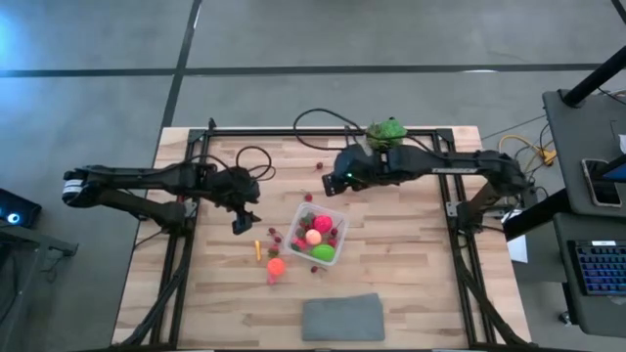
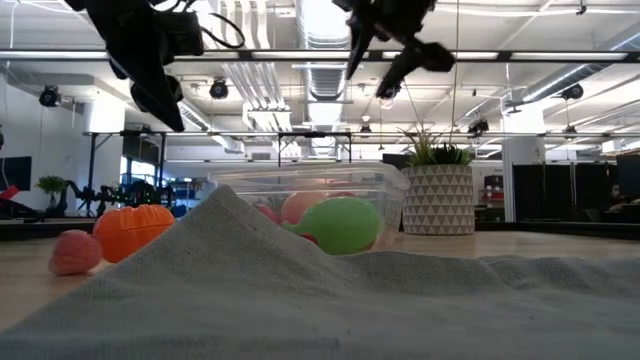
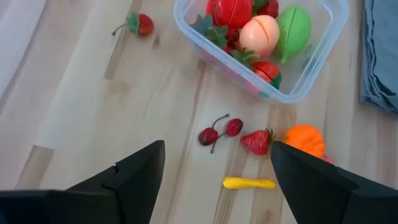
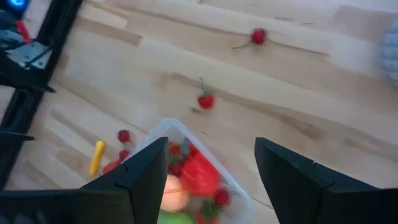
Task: Pick and placing Produce into tupperware
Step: Put the red cherry into the transparent container
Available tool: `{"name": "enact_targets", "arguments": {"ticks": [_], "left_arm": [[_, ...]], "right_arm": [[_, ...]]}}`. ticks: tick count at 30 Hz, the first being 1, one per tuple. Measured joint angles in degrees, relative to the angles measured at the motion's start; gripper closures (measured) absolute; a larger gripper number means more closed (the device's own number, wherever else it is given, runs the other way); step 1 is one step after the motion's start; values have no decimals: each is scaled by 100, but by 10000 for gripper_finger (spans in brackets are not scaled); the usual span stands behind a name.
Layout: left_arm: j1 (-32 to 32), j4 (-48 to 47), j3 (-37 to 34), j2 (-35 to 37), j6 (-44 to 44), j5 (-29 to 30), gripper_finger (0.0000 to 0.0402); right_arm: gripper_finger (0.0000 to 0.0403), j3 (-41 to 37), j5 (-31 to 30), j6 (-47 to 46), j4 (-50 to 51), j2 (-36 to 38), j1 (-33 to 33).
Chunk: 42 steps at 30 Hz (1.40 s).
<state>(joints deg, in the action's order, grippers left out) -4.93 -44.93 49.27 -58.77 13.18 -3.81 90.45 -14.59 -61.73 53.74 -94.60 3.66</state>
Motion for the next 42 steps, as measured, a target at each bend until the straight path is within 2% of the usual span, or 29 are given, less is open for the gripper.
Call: {"name": "enact_targets", "arguments": {"ticks": [10, 18, 30, 37, 42], "left_arm": [[2, -21, -378, 470, 104, 1, 123], [2, -20, -535, 886, 154, 127, 123], [1, -5, -823, 1306, 171, 338, 123], [2, -11, -869, 1361, 169, 450, 124], [2, -12, -869, 1361, 150, 583, 123]], "right_arm": [[172, 307, 700, 903, -451, -1017, 799], [172, 1423, 1201, 1442, -435, -2215, 1313], [172, 3382, 1291, 2008, 1262, -4163, 1896], [172, 4158, 1457, 2197, 1520, -4812, 1989], [172, 4339, 1460, 2115, 1628, -4991, 2142]]}}
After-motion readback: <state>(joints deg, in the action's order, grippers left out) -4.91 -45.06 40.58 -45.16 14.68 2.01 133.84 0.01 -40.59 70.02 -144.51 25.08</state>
